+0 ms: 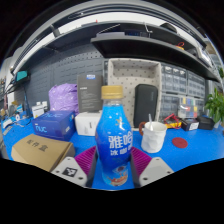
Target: Pour water
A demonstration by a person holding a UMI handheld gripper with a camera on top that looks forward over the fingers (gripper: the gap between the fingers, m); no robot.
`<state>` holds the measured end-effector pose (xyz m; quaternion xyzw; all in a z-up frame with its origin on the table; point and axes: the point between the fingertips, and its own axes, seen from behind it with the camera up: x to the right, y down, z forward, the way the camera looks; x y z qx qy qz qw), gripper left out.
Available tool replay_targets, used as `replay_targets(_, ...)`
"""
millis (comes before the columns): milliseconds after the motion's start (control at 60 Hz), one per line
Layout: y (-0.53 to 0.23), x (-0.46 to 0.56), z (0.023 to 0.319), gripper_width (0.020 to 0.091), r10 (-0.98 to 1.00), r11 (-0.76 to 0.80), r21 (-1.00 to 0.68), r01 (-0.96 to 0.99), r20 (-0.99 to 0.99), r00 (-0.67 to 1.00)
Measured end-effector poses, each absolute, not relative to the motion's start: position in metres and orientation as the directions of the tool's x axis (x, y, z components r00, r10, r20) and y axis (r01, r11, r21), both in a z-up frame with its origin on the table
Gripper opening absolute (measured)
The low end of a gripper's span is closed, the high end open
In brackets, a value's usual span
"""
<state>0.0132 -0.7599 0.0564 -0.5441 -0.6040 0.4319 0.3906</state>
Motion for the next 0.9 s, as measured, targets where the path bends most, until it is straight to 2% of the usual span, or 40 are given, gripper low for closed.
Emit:
replay_targets(17, -0.757, 0.011, 0.057, 0.0514, 0.996, 0.036, -0.949, 0.312, 0.007, -0.092)
replay_targets(33, -0.756, 0.011, 0.057, 0.0485, 0.996, 0.037, -0.951, 0.308, 0.01, -0.087)
replay_targets(50, -0.756, 0.011, 0.057, 0.049, 0.996, 0.04, -0.951, 0.308, 0.014, -0.086)
replay_targets(150, -0.759, 0.012, 0.057, 0.0374, 0.993, 0.064, -0.957, 0.282, 0.033, -0.114)
replay_targets(217, -0.756, 0.011, 0.057, 0.0354, 0.994, 0.033, -0.962, 0.271, 0.002, -0.113)
replay_targets(250, -0.757, 0.01, 0.058, 0.0316, 0.993, 0.025, -0.964, 0.264, -0.007, -0.119)
replay_targets(450, -0.756, 0.003, 0.058, 0.0314, 0.99, -0.016, -0.952, 0.304, -0.058, -0.128)
replay_targets(583, -0.757, -0.023, 0.074, 0.0315, 0.94, -0.294, -0.891, 0.346, -0.335, -0.065)
replay_targets(667, -0.751, -0.043, 0.077, 0.032, 0.858, -0.483, -0.787, 0.384, -0.513, 0.03)
replay_targets(800, -0.748, -0.07, 0.088, 0.0327, 0.582, -0.788, -0.491, 0.372, -0.791, 0.189)
replay_targets(900, -0.746, -0.084, 0.093, 0.0327, 0.352, -0.907, -0.255, 0.334, -0.895, 0.272)
